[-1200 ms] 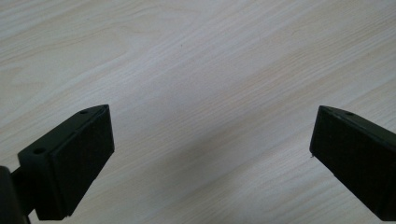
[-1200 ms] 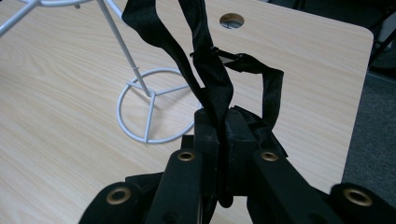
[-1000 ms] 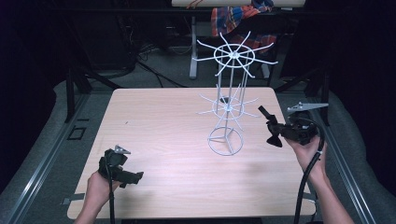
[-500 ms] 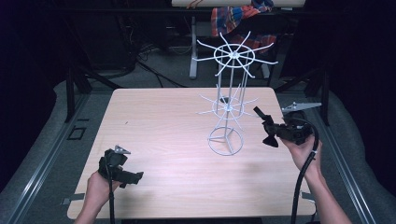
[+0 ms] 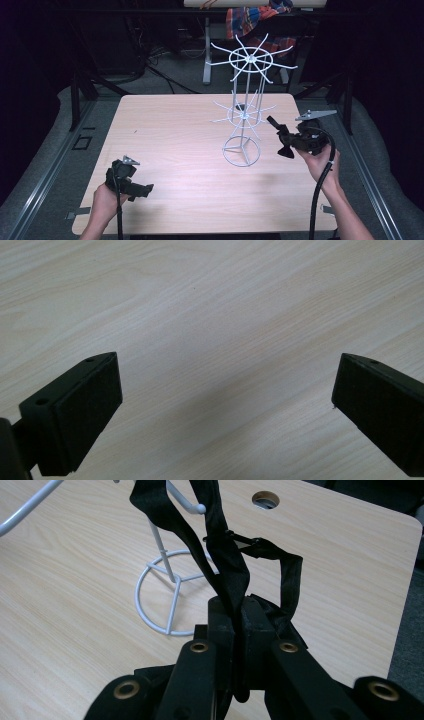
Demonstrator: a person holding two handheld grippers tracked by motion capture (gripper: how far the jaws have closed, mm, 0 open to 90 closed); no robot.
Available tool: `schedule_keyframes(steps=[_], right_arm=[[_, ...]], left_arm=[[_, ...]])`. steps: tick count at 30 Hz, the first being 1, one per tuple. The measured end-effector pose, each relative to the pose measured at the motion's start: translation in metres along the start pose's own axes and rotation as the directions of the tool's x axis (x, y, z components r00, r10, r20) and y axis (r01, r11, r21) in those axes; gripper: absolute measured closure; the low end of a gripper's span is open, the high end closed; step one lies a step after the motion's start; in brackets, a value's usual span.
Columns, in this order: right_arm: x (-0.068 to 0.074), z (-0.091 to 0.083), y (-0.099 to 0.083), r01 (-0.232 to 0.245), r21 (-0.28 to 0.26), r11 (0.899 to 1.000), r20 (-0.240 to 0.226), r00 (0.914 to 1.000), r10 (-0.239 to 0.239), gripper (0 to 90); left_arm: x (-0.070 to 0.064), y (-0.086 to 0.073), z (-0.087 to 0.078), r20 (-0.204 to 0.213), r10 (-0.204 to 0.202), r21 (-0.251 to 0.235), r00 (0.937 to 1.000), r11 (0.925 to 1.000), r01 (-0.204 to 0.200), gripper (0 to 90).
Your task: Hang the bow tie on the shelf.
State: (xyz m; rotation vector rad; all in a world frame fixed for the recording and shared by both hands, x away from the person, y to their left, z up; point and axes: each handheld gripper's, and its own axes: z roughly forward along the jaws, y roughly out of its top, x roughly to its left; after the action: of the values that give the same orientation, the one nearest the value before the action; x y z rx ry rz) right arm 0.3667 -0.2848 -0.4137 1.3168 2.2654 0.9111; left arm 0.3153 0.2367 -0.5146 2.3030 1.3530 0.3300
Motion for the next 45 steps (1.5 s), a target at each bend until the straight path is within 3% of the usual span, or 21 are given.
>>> schedule_keyframes(steps=[3,9,10,13,15,17,23,25,29,31,45], right_arm=[[0.002,0.004,0.000,-0.010,-0.014,1.000,-0.011,0.9999,0.010,85.7],[0.007,0.013,0.004,0.004,0.004,1.000,-0.015,0.9999,-0.004,85.7],[0.007,0.013,0.005,0.022,0.028,0.999,-0.008,0.9997,-0.022,85.7],[0.009,0.017,0.005,0.010,0.012,1.000,-0.017,0.9998,-0.010,85.7],[0.010,0.019,0.006,0.024,0.039,0.999,-0.010,0.9997,-0.024,85.7],[0.011,0.021,0.005,0.015,0.027,1.000,-0.020,0.9997,-0.014,85.7],[0.011,0.026,0.004,0.038,0.058,0.998,-0.015,0.9992,-0.038,85.5],[0.012,0.029,0.002,0.022,0.044,0.999,-0.028,0.9994,-0.021,85.5],[0.012,0.032,0.001,0.046,0.070,0.997,-0.025,0.9987,-0.044,85.4],[0.015,0.036,0.000,0.027,0.048,0.998,-0.039,0.9989,-0.025,85.3],[0.018,0.044,-0.001,0.035,0.048,0.998,-0.059,0.9977,-0.032,84.9]], left_arm=[[0.000,0.000,0.000,0.000,0.002,0.000,1.0000,1.0000,-0.002,0.0],[0.000,0.000,0.000,0.000,0.002,-0.004,1.0000,1.0000,-0.002,0.0],[0.000,0.000,0.000,0.000,0.002,-0.003,1.0000,1.0000,-0.002,0.0],[0.000,0.000,0.000,0.002,0.002,-0.002,1.0000,1.0000,-0.002,0.0],[0.000,0.000,0.000,0.002,0.002,-0.002,1.0000,1.0000,-0.002,0.0],[0.000,0.000,0.000,0.002,0.002,-0.001,1.0000,1.0000,-0.002,0.0],[0.001,0.000,0.000,0.000,0.003,-0.002,1.0000,1.0000,-0.003,0.0],[0.001,0.000,0.000,0.001,0.004,-0.001,1.0000,1.0000,-0.004,0.0],[0.000,0.000,0.000,0.001,0.001,-0.002,1.0000,1.0000,-0.001,0.0],[0.000,0.000,0.000,0.001,0.004,-0.001,1.0000,1.0000,-0.004,0.0],[0.000,0.000,0.000,0.002,0.007,0.002,1.0000,1.0000,-0.007,0.0]])
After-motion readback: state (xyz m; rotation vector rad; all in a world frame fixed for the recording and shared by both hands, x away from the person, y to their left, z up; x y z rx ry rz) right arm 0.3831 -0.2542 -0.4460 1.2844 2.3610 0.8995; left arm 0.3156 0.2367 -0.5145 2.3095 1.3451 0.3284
